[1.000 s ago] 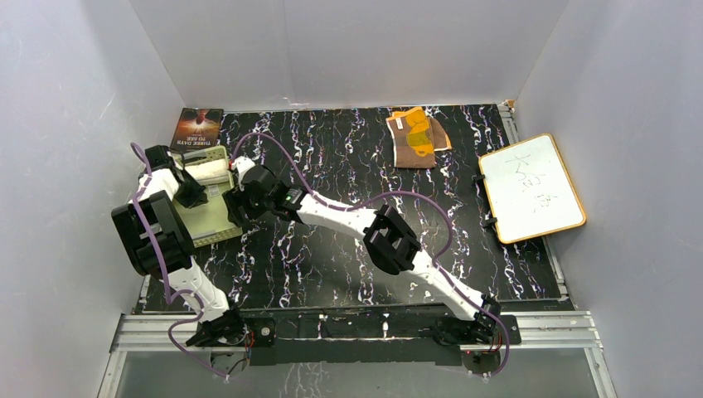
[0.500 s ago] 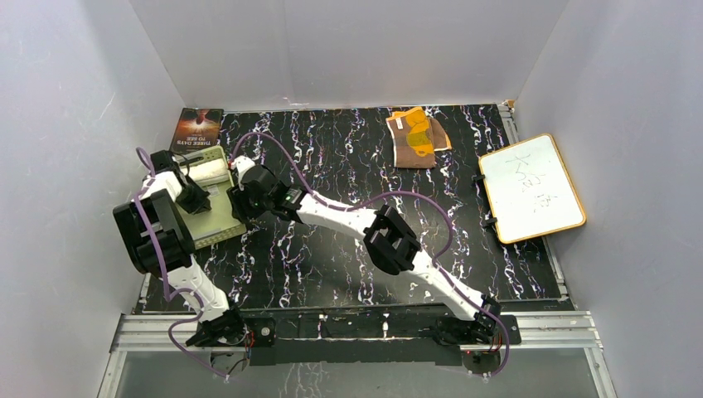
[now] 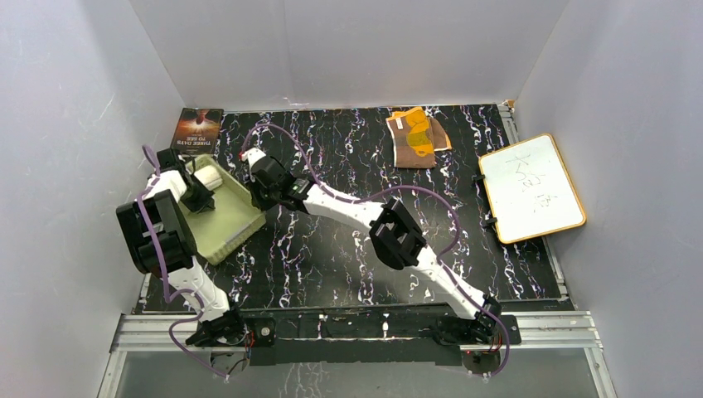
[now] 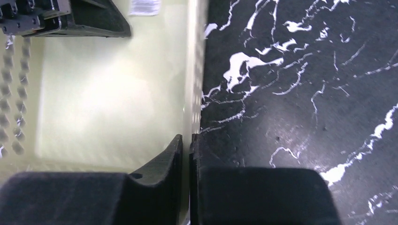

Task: Roll the towels
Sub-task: Move the bin to the center of the board.

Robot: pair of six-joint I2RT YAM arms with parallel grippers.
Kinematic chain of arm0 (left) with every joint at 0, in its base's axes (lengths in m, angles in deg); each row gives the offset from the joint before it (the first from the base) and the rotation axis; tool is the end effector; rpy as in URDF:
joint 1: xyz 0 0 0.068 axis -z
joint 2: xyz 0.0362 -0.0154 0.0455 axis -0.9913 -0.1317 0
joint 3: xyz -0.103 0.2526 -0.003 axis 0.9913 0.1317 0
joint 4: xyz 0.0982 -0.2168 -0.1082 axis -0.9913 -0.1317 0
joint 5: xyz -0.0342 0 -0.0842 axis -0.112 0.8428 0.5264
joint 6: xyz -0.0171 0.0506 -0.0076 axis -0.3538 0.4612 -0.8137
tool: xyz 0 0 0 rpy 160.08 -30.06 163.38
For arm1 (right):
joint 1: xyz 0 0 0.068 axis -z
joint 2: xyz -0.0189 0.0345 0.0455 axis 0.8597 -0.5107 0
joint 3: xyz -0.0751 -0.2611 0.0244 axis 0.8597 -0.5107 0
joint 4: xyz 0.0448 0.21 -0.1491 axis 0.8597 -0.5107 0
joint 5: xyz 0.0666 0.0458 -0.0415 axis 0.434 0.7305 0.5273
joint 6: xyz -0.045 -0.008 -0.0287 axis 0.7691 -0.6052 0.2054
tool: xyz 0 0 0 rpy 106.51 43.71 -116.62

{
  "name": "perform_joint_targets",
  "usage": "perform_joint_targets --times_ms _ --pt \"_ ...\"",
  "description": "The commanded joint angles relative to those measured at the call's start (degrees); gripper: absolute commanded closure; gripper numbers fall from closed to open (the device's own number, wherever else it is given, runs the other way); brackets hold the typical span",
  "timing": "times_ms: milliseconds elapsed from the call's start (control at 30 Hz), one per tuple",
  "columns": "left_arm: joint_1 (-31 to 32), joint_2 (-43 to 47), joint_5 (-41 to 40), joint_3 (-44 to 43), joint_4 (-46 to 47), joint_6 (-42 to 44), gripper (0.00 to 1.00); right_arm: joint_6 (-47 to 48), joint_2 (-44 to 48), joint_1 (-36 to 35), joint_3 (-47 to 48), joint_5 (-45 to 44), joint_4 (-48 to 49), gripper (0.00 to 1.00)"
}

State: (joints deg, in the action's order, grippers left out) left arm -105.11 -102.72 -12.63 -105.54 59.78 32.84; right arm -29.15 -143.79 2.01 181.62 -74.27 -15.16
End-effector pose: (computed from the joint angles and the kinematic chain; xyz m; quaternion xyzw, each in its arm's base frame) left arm 0.3370 0.1379 0.1808 -0.3629 0.8924 -0.0357 0.2657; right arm 0.3169 0.4951 0.1924 -0.3138 0.8318 0.2866 0.3572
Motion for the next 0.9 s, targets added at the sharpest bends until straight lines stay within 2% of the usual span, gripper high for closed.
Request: perform_joint_targets --times_ms 0,133,467,700,867 --pt "0.7 3.1 -1.0 0.8 -1.9 -0.2 1.00 3.3 4.3 0.7 -3.4 -3.2 -6.6 1.00" --pt "1.3 4.3 -0.4 1.5 -1.4 -0.7 1.00 3.6 8.2 0.7 -6.4 -6.5 -7.8 1.00" --pt "7.3 7.2 -1.7 6.8 0.5 -4.9 1.00 -1.2 21.6 0.7 -25.1 -16.5 -4.9 1.00" --pt "10.7 9.1 -10.0 9.1 -0.2 -4.8 0.99 -3.5 24.9 0.7 -28.7 -18.3 -5.1 1.00" --pt "12.0 11.3 -15.6 12.2 5.8 -6.5 1.00 -4.4 26.5 0.7 -29.9 -17.4 -5.1 1.00"
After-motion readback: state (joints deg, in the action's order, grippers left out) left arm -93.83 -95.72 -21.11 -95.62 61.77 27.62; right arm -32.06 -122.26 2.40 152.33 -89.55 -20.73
